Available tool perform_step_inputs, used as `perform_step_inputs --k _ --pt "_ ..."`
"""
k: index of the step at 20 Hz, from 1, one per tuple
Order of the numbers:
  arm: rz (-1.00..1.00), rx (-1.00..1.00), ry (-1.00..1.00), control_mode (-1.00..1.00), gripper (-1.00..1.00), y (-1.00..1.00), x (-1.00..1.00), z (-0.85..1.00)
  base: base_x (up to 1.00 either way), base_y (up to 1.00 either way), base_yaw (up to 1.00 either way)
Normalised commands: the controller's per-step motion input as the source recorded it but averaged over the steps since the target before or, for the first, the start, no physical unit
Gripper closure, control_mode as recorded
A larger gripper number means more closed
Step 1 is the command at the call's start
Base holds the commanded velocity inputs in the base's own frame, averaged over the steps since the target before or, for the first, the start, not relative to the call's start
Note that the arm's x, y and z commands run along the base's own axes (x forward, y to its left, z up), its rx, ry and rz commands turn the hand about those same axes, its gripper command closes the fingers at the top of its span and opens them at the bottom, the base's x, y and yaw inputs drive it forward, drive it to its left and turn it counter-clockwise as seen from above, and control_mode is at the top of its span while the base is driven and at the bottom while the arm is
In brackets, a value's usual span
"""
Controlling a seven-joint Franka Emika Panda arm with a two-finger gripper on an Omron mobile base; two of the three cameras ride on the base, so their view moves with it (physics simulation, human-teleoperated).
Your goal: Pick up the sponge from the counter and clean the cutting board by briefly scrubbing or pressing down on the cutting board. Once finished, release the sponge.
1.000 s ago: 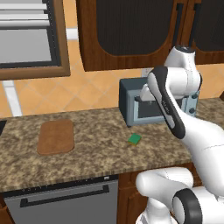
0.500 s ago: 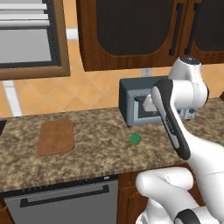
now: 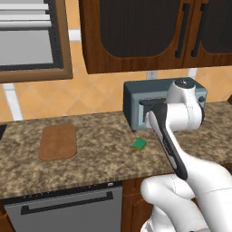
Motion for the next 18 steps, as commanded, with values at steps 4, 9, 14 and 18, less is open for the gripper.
perform_step_inputs --k 4,9,14,18 --pt "-0.05 0.01 0.09 -1.0 -1.0 0.0 0.36 -0.57 0.0 0.0 0.0" --pt "0.0 0.07 0.09 -1.0 -1.0 0.04 0.51 -0.5 0.0 0.0 0.0" --pt "0.0 0.02 0.11 -1.0 -1.0 0.11 0.5 -0.34 0.0 0.0 0.0" --pt "0.0 0.0 0.11 -1.0 -1.0 0.03 0.49 -0.21 0.0 0.0 0.0"
